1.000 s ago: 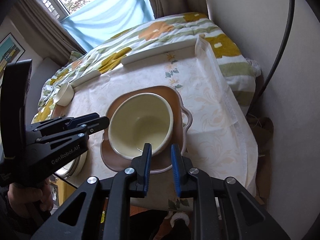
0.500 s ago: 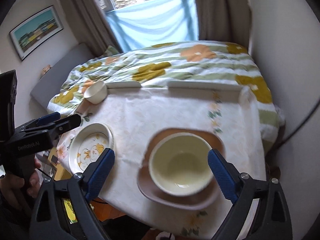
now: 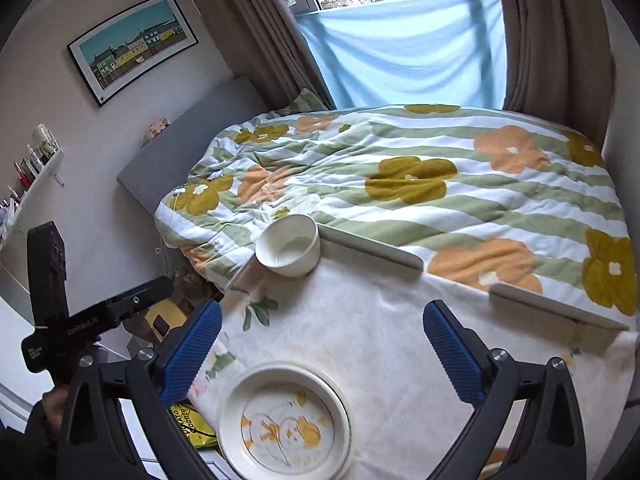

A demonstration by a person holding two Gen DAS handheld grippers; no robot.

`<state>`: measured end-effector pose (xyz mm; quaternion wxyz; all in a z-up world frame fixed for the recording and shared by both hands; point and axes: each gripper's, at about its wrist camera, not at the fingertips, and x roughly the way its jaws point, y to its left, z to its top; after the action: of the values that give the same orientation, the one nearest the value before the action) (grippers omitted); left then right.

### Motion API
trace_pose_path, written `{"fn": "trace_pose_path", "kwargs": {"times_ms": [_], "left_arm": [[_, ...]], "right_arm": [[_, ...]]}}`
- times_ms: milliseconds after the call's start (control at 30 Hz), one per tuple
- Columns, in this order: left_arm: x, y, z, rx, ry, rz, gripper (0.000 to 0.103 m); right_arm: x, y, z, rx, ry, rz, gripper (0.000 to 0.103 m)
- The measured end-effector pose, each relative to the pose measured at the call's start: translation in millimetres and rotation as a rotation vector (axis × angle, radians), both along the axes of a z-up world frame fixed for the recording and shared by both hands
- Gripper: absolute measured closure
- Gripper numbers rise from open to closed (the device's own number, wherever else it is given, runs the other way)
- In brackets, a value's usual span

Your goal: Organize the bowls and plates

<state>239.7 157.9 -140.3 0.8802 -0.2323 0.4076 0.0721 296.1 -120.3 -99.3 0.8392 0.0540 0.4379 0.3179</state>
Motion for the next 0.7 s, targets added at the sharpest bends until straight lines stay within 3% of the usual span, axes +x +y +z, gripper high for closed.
{"fn": "trace_pose_path", "kwargs": {"times_ms": [200, 333, 467, 567, 633, 700], "left_arm": [[67.9, 37.8, -63.8, -0.151, 0.081, 0.011, 0.005], [108.2, 52.0, -105.5, -0.214, 0.153, -0.009, 0.031], [137.6, 60.3, -134.5, -0.231, 0.211, -0.028, 0.050], [147.3, 63.9, -145.1, -0.238, 0.230, -0.032, 0.052], [151.7, 66.4, -149.7, -0.236, 0.240, -0.038, 0.062], [156.0, 68.5, -153.7, -0.241, 0.245, -0.040, 0.064]], "right_arm": [[79.5, 71.8, -52.0, -0.061, 0.152, 0.062, 0.003], [116.2, 100.5, -99.1, -0.063, 0.265, 0.052, 0.006], [137.4, 122.4, -137.1, -0.043, 0.378, 0.041, 0.032], [144.0, 134.3, -152.2, -0.052, 0.407, 0.047, 0.045], [147.7, 137.8, -157.5, -0.058, 0.413, 0.043, 0.052], [152.6, 140.5, -163.7, -0.054, 0.432, 0.030, 0.057]]}}
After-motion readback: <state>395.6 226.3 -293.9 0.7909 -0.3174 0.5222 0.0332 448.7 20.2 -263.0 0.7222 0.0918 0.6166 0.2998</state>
